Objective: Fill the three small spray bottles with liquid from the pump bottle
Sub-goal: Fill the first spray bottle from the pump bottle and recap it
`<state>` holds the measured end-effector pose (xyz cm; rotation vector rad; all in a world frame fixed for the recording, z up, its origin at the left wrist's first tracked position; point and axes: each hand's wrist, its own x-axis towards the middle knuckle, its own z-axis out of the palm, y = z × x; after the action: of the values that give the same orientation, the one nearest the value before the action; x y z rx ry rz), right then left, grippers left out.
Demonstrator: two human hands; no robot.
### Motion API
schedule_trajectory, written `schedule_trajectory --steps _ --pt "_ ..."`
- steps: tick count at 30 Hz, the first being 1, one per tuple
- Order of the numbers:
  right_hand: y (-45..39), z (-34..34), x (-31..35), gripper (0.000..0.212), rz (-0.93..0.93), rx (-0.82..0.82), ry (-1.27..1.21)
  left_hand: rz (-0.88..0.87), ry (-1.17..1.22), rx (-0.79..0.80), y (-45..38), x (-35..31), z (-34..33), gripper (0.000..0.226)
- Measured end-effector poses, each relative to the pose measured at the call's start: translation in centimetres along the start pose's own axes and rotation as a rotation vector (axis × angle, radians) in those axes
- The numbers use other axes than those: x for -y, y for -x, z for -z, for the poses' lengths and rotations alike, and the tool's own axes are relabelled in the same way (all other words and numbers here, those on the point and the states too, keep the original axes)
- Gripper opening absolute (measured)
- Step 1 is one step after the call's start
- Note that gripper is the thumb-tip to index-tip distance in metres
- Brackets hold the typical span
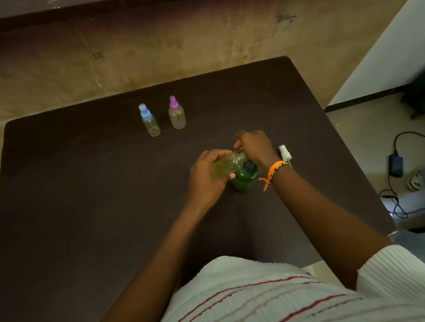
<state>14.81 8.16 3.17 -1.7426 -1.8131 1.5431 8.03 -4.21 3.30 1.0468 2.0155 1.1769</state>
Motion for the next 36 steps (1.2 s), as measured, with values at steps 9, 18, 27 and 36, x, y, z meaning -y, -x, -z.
schedule_trajectory --steps 9,18,27,36 --pt "1.6 1.5 0.6 0.055 -0.164 0.222 -0.494 -0.033 0.015 -0.018 0.1 -0.2 0.1 0.044" --pt "0.7 0.1 -0.6 0.041 0.072 -0.058 -0.07 -0.014 0.037 -0.007 -0.2 -0.3 0.2 0.046" --pt "1.1 -0.3 -0.5 0.039 0.082 -0.121 -0.063 -0.009 0.027 0.002 -0.1 0.1 0.0 0.048" --pt "0.8 0.1 -0.1 0.034 -0.011 0.055 -0.148 -0.023 0.035 -0.002 0.1 -0.4 0.3 0.047"
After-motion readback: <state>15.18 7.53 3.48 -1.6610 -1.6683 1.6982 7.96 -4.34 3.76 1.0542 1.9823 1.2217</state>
